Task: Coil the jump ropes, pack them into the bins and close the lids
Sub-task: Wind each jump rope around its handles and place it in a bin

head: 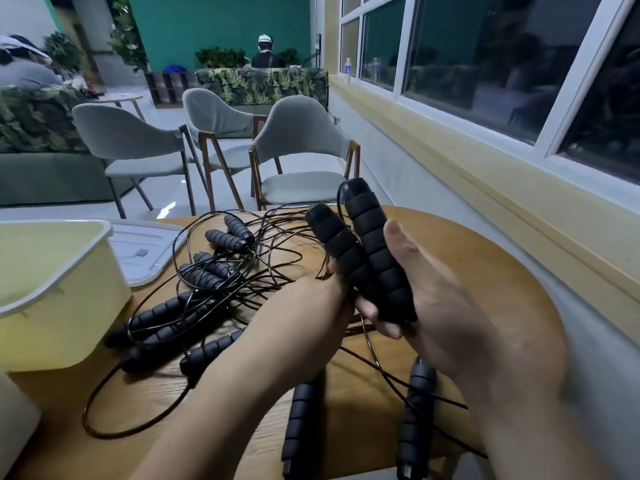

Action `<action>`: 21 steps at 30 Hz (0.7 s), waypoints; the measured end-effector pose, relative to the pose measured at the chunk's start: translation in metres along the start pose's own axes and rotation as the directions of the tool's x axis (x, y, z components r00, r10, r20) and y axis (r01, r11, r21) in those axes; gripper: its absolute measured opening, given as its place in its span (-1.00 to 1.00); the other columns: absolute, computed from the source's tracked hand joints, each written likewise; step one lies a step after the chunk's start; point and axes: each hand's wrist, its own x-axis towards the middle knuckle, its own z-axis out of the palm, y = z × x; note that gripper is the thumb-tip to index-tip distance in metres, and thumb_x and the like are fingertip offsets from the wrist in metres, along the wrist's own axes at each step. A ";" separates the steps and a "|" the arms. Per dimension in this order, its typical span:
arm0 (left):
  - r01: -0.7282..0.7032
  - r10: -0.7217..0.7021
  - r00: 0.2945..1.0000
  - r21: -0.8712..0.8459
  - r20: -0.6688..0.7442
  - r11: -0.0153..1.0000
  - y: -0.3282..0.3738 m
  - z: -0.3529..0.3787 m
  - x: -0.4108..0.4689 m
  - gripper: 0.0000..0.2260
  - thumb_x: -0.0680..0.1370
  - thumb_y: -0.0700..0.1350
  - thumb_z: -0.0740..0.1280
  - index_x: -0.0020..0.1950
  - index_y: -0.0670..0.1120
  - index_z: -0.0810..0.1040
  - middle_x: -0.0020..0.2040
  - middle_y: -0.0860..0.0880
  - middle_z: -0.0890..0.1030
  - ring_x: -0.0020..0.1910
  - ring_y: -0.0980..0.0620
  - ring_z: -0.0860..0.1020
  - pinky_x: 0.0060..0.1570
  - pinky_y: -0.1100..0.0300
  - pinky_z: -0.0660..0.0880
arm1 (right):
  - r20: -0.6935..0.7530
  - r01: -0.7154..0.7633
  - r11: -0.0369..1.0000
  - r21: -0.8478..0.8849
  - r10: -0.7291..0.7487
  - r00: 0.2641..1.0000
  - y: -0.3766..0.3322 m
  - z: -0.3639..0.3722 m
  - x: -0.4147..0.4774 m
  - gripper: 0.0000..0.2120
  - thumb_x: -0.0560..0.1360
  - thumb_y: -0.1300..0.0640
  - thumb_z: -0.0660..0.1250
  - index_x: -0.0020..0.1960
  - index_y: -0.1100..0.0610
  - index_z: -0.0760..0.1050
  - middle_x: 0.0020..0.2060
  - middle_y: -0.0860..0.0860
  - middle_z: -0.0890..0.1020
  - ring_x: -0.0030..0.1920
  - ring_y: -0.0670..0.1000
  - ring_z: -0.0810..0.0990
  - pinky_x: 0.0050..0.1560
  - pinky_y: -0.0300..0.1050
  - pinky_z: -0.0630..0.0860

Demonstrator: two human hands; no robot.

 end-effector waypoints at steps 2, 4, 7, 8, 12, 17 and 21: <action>-0.048 0.046 0.997 -0.031 -0.059 0.998 0.002 -0.005 0.001 -0.74 0.65 0.14 0.07 0.07 0.02 0.44 -0.11 -0.05 0.66 -0.10 -0.16 0.62 -0.10 -0.09 0.55 | -0.032 0.018 0.999 0.030 -0.017 0.999 -0.003 -0.007 -0.002 -0.43 0.71 -0.21 0.20 0.47 0.23 0.45 0.21 0.37 0.63 -0.30 0.07 0.48 -0.52 -0.13 0.29; -0.088 0.077 0.993 -0.110 -0.094 0.990 0.002 -0.008 0.001 -0.73 0.68 0.15 0.17 -0.05 -0.01 0.47 -0.24 0.01 0.61 -0.23 -0.03 0.57 -0.21 -0.02 0.51 | -0.086 0.040 0.999 0.006 -0.040 0.996 -0.007 -0.015 -0.002 -0.45 0.69 -0.18 0.24 0.46 0.22 0.47 0.21 0.36 0.64 -0.30 0.07 0.48 -0.51 -0.13 0.27; -0.139 0.111 0.987 -0.288 -0.112 0.948 0.000 -0.018 -0.001 -0.79 0.67 0.07 0.37 -0.11 0.01 0.58 -0.31 0.07 0.58 -0.32 0.13 0.54 -0.33 0.15 0.43 | -0.193 0.030 0.975 -0.218 -0.073 0.978 -0.015 -0.028 -0.004 -0.60 0.65 -0.18 0.32 0.36 0.03 0.60 0.12 0.34 0.65 -0.29 0.08 0.52 -0.44 -0.07 0.29; -0.137 0.103 0.988 -0.367 -0.111 0.920 0.001 -0.022 -0.001 -0.81 0.66 0.05 0.41 -0.11 0.01 0.63 -0.30 0.07 0.60 -0.33 0.14 0.55 -0.32 0.16 0.43 | -0.211 0.009 0.949 -0.316 -0.079 0.974 -0.018 -0.031 -0.006 -0.65 0.62 -0.19 0.35 0.32 -0.07 0.64 0.07 0.33 0.65 -0.29 0.08 0.54 -0.41 -0.06 0.30; -0.098 0.041 0.994 -0.692 -0.099 0.715 -0.002 -0.033 -0.004 -0.84 0.63 -0.01 0.48 -0.07 -0.07 0.70 -0.33 0.08 0.57 -0.39 0.09 0.46 -0.36 0.17 0.34 | -0.172 -0.120 0.746 -0.656 0.007 0.985 -0.022 -0.044 -0.010 -0.64 0.51 -0.28 0.39 0.29 -0.39 0.64 -0.10 -0.05 0.76 -0.26 0.03 0.61 -0.26 -0.18 0.49; -0.128 0.007 0.987 -0.763 -0.159 0.634 -0.009 -0.036 -0.002 -0.76 0.60 0.00 0.48 -0.05 -0.19 0.70 -0.37 0.12 0.55 -0.44 0.24 0.40 -0.41 0.42 0.29 | 0.005 -0.176 0.720 -0.672 0.242 0.970 -0.025 -0.039 -0.017 -0.75 0.64 -0.13 0.36 0.28 -0.28 0.68 -0.12 -0.17 0.76 -0.18 -0.16 0.66 -0.29 -0.30 0.49; -0.151 -0.036 0.974 -0.760 -0.224 0.632 -0.009 -0.037 -0.002 -0.77 0.52 0.00 0.53 -0.10 -0.18 0.69 -0.23 -0.23 0.62 -0.27 0.11 0.52 -0.25 0.27 0.40 | 0.164 -0.213 0.753 -0.622 0.391 0.906 -0.031 -0.036 -0.021 -0.73 0.69 -0.14 0.27 0.26 -0.16 0.69 -0.29 -0.17 0.64 -0.32 -0.01 0.50 -0.35 -0.09 0.29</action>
